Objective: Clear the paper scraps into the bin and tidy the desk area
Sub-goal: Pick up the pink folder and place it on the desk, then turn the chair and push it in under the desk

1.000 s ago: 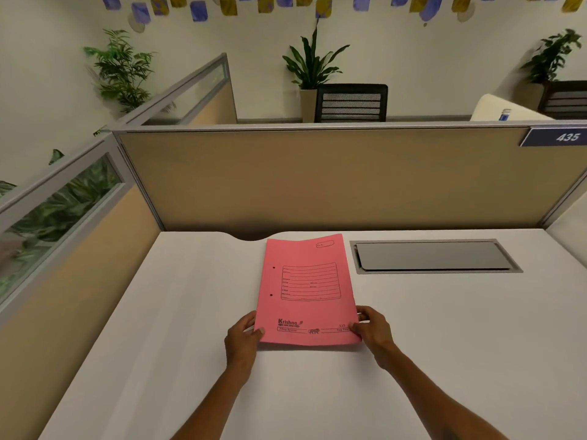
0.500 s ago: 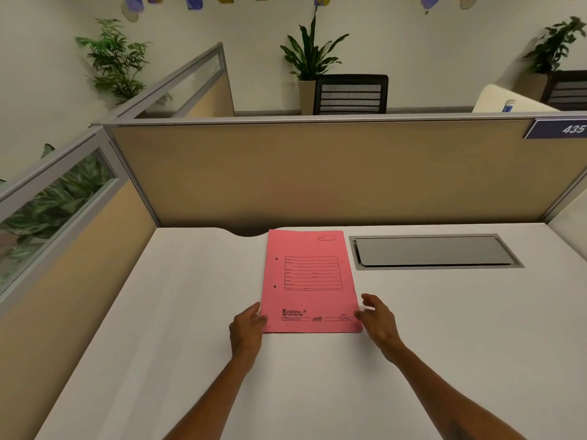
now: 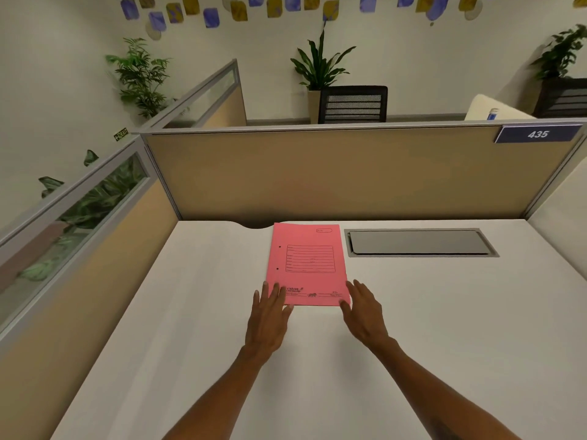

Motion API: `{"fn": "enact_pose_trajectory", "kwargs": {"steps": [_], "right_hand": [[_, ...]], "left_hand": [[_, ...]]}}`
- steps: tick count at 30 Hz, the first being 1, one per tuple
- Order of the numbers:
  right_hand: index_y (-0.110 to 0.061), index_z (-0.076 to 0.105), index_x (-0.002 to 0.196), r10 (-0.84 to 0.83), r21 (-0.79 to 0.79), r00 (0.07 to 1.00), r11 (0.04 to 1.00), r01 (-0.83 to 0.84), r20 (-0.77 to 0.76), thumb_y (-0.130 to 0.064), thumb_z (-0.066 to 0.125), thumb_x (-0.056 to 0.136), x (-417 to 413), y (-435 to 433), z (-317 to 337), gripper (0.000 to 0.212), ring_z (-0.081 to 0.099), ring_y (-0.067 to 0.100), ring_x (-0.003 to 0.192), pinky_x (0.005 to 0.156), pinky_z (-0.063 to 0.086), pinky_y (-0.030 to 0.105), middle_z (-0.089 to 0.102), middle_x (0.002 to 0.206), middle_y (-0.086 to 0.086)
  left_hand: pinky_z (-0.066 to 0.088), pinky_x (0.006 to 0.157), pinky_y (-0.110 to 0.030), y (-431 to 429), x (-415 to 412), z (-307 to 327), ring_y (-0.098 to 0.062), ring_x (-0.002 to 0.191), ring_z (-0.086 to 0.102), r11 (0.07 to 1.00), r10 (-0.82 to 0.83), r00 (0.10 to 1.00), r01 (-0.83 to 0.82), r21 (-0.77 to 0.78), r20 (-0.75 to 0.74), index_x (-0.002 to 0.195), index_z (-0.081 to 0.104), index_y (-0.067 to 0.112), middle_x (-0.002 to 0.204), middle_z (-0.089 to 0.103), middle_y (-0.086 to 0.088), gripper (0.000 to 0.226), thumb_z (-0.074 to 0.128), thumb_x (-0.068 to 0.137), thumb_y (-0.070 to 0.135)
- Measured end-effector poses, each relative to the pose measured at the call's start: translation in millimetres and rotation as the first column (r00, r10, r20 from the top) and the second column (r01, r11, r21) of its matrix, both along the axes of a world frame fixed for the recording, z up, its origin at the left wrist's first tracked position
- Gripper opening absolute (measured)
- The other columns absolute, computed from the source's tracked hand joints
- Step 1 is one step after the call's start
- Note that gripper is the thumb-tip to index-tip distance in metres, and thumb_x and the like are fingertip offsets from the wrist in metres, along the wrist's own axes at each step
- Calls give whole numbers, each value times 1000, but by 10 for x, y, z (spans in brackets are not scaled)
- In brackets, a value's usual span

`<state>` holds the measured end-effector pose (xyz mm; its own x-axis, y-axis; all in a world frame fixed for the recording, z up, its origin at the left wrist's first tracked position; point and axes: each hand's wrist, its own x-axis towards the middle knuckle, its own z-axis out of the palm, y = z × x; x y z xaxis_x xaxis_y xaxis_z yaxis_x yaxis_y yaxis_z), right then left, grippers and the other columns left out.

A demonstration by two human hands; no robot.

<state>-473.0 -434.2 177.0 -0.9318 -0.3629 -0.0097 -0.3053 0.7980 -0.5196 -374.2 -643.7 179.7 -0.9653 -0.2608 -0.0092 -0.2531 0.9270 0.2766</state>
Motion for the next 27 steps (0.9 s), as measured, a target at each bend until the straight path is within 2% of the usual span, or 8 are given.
{"fn": "enact_pose_trajectory", "kwargs": {"steps": [4,6,8,12,15,22,24,27], "right_hand": [[-18,22,158,2,90,1000,996,-1,-6,-36,41,107,391,240,186,58,13,29,155,123,17,45,18,167,10],[-19,18,159,12,96,1000,995,-9,-27,-38,38,107,632,377,320,59,8,27,156,124,13,46,12,168,7],[-21,15,160,21,113,999,993,-15,-50,-40,35,107,869,508,425,59,4,26,156,124,10,46,8,169,6],[-23,10,160,31,122,996,992,-20,-89,-43,30,108,1382,828,674,60,-1,25,156,125,4,46,4,169,5],[-23,9,160,30,124,992,992,-15,-120,-44,27,108,1780,1081,861,59,-3,24,156,125,2,44,3,169,4],[-26,4,160,27,137,994,991,-13,-104,-47,22,107,2556,1719,1304,60,-4,25,156,125,1,46,-1,169,5],[-25,4,160,27,139,994,990,-12,-106,-47,22,107,2768,1921,1449,60,-4,26,156,125,1,47,-1,169,5],[-25,5,160,22,140,995,990,-7,-100,-48,21,107,3049,2194,1624,60,-4,27,156,125,1,49,-1,169,5]], "left_hand": [[0,124,-51,390,419,244,-34,153,2,989,10,999,-4,-145,41,157,11,13,165,10,-9,60,26,106,41],[20,121,-57,598,686,413,-36,150,21,981,21,1000,-22,-194,-6,153,29,10,160,29,-13,57,26,105,41],[33,115,-54,798,920,540,-35,142,39,970,41,999,-45,-240,-23,146,46,9,152,44,-14,67,8,104,44],[12,121,-51,1195,1359,775,-35,140,43,958,53,998,-57,-281,-21,143,51,8,150,47,-14,79,-6,103,46],[13,121,-52,1509,1683,909,-35,143,38,947,40,998,-52,-316,-45,146,48,9,153,43,-14,78,-6,103,46],[-4,118,-45,2217,2390,1345,-35,145,33,951,16,999,-30,-308,-50,148,45,11,156,38,-12,73,3,102,49],[-10,118,-46,2426,2594,1459,-35,148,22,937,19,996,-50,-344,-93,151,39,12,160,30,-12,63,20,103,49],[-27,115,-46,2659,2828,1570,-30,149,-15,946,22,997,-46,-320,-80,159,11,15,163,-7,-7,66,27,104,49]]}}
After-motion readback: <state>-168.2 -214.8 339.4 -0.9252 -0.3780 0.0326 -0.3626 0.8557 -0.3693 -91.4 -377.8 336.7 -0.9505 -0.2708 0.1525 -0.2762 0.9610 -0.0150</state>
